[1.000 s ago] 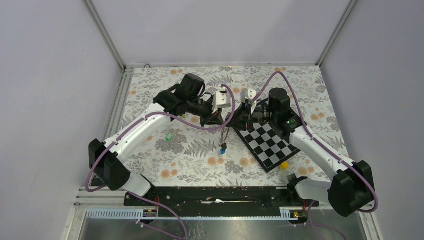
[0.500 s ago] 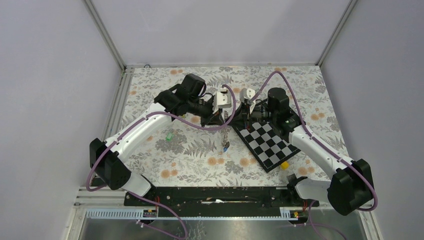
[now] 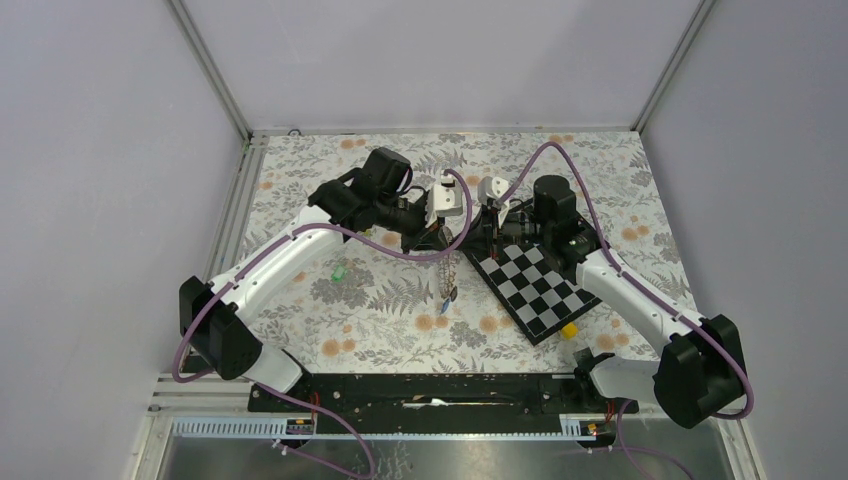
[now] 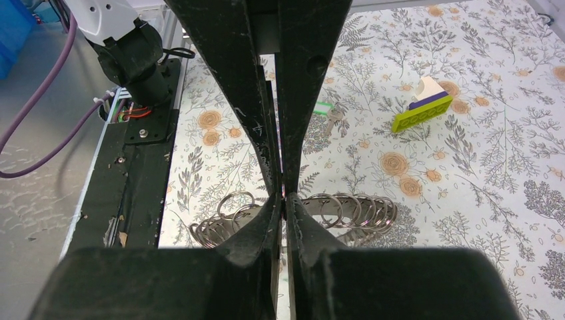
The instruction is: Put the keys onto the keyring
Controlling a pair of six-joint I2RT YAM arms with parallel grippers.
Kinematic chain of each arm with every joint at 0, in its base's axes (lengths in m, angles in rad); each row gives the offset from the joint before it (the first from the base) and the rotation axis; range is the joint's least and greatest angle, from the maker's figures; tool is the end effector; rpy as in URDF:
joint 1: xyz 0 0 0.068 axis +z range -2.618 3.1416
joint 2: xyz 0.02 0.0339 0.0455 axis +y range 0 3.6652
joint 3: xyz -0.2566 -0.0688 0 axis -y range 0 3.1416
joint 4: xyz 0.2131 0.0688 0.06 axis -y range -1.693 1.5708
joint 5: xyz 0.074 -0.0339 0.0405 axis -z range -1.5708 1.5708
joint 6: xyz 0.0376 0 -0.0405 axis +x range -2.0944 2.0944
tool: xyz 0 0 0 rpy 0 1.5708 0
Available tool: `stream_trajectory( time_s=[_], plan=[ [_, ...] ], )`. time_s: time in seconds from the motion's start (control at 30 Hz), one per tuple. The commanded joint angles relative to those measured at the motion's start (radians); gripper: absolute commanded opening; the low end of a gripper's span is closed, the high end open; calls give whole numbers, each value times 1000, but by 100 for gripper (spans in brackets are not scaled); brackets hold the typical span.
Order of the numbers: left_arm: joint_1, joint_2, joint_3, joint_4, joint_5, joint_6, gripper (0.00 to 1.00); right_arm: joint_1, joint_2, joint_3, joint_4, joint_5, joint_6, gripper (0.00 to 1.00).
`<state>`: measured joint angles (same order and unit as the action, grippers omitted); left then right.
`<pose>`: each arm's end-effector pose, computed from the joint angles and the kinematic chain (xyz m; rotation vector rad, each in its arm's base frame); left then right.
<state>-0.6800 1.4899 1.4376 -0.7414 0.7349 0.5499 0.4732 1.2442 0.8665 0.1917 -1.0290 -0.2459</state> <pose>0.2070 -0.1999 0.3454 1.5931 1.6388 -0.9273 0.2075 0.1425 0.3164 -1.2762 1.2446 1.0583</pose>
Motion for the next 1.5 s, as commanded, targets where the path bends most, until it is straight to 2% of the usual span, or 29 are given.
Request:
stream_trajectory(
  time_s=[0.0, 0.27, 0.47, 0.57, 0.83, 0.97, 1.17, 1.47],
  plan=[
    [-3, -11, 36, 40, 18, 14, 0, 12, 7, 22, 33, 10, 5, 8],
    [-4, -15, 17, 40, 6, 23, 0, 12, -7, 22, 21, 20, -9, 0],
    [-3, -27, -3, 40, 1, 41, 1, 10, -19, 20, 9, 26, -28, 0],
    [8, -47, -22, 40, -8, 44, 25, 1, -35, 12, 15, 31, -31, 0],
    [109, -190, -151, 79, -65, 28, 73, -21, -46, 13, -6, 37, -13, 0],
    [153, -271, -228, 98, -185, -2, 88, -24, -41, 20, -29, 17, -17, 0],
    [196, -286, -316, 36, -397, 23, 92, -54, -44, 26, -55, -11, -18, 0],
    [391, -85, -300, -114, -543, 24, 91, -80, -78, 39, -122, -27, -63, 0]
  ],
)
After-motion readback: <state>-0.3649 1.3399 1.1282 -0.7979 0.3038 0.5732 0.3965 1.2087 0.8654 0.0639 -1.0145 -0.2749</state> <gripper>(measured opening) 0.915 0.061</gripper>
